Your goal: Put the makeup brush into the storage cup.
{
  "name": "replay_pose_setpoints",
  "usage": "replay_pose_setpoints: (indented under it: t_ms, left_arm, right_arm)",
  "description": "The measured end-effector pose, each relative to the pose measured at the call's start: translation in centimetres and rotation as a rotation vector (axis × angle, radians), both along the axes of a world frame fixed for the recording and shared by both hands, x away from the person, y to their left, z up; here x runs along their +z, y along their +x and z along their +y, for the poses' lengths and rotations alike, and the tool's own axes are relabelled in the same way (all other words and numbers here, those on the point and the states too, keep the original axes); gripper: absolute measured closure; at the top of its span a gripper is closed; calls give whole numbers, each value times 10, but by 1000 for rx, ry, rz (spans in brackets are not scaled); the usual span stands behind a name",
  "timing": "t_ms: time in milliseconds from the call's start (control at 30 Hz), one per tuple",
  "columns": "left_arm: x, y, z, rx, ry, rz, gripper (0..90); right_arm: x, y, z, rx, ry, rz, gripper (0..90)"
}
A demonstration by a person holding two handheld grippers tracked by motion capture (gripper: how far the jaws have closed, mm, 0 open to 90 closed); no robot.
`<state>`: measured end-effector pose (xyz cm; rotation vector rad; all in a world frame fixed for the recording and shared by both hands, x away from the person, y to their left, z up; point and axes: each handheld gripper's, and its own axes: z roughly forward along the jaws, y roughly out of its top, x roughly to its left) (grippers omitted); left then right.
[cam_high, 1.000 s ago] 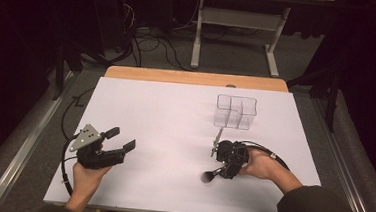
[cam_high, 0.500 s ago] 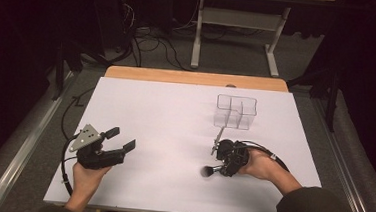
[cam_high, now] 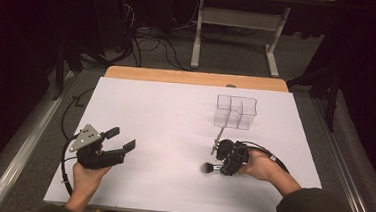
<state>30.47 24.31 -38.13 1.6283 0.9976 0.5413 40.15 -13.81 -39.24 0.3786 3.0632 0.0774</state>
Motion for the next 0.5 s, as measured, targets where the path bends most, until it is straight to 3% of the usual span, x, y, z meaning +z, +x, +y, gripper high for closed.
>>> replay_pose_setpoints:
  t_ms: [500]
  left_arm:
    - [0,0,0,1,1,-1,242]
  right_arm:
    - [0,0,1,-17,-8,5,728]
